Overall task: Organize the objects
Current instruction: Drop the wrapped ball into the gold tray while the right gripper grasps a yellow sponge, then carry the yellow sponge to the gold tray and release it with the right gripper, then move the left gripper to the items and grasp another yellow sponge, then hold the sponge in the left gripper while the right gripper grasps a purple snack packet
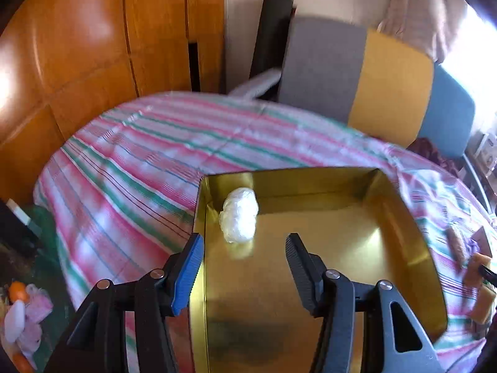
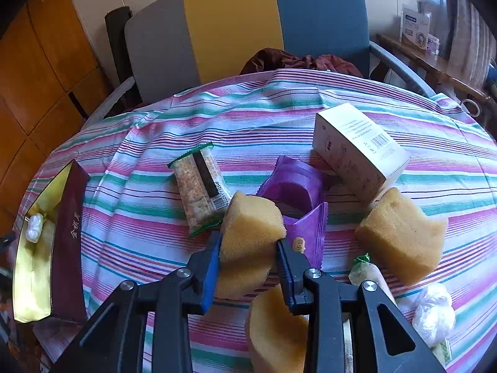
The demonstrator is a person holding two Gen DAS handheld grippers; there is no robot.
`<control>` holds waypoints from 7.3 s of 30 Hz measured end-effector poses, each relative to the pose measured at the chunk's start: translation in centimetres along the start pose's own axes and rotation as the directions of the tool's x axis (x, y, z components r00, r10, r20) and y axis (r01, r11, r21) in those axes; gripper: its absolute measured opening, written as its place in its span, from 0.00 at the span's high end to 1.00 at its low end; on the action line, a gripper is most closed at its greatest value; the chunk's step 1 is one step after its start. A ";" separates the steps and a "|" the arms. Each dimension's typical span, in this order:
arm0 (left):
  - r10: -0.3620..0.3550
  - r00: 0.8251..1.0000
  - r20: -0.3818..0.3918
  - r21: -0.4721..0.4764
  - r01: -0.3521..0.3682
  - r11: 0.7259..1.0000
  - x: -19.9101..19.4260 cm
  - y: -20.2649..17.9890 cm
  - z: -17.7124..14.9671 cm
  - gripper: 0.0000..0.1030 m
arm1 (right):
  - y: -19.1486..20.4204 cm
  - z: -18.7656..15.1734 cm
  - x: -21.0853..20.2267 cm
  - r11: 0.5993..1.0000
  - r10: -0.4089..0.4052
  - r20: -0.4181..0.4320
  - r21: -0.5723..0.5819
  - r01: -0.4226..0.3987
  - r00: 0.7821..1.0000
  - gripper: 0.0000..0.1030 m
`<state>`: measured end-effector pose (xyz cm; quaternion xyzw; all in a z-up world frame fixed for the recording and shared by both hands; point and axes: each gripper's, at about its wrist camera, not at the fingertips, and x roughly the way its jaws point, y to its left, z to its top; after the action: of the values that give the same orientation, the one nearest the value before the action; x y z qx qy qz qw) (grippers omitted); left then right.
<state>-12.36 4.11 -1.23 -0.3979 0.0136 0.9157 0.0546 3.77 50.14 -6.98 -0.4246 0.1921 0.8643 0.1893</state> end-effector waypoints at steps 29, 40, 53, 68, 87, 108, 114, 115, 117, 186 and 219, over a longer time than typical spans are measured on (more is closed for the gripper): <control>-0.041 0.996 0.075 0.098 0.033 0.995 -8.2 -3.3 -4.9 0.46 | -1.3 -0.4 0.6 0.998 0.018 -0.033 0.065 -0.016 0.999 0.59; -0.060 0.996 0.069 0.132 0.050 0.990 -8.4 -3.9 -5.5 0.46 | -0.4 -0.3 -0.1 1.000 0.000 0.005 0.012 0.000 1.000 0.61; -0.034 0.999 0.032 0.126 0.030 0.992 -7.1 -1.9 -6.6 0.46 | 1.7 -0.4 -2.8 0.998 -0.022 0.124 -0.059 0.029 0.992 0.62; 0.062 0.978 0.199 0.097 -0.083 0.992 -11.6 1.9 -5.2 0.46 | 14.6 -1.3 -8.2 0.943 0.289 0.115 -0.203 -0.262 0.950 0.61; 0.106 0.981 0.165 0.052 -0.116 0.992 -10.4 5.7 -5.4 0.46 | 38.6 -5.6 4.6 0.787 0.476 -0.381 -0.218 -0.577 0.793 0.61; 0.100 0.981 0.164 0.031 -0.107 0.994 -10.5 6.5 -5.8 0.46 | 40.9 -5.3 3.0 0.748 0.510 -0.366 -0.259 -0.611 0.779 0.18; 0.091 0.981 0.171 0.042 -0.099 0.994 -11.0 6.1 -5.9 0.46 | 38.2 -4.8 1.4 0.767 0.513 -0.316 -0.248 -0.592 0.798 0.13; 0.089 0.981 0.172 0.046 -0.098 0.994 -11.0 6.0 -5.9 0.46 | 37.5 -4.8 1.1 0.774 0.511 -0.305 -0.242 -0.584 0.804 0.12; 0.085 0.981 0.173 0.052 -0.096 0.994 -11.1 5.7 -6.0 0.46 | 36.3 -4.7 0.6 0.784 0.507 -0.286 -0.238 -0.573 0.813 0.10; -0.643 0.543 -0.540 0.190 0.823 0.536 -0.3 -40.3 -13.6 0.37 | -15.0 -5.3 -10.3 0.810 -0.033 0.157 0.583 -0.066 0.987 0.00; -0.559 0.724 -0.404 0.371 0.688 0.624 -4.9 -22.0 -15.5 0.51 | -2.0 -4.0 -6.4 0.991 -0.093 0.027 -0.095 0.095 0.995 0.02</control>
<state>4.67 24.50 -7.87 -0.4609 0.1154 0.7444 0.4691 11.01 48.80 -4.37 -0.4321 0.1280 0.8674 0.2112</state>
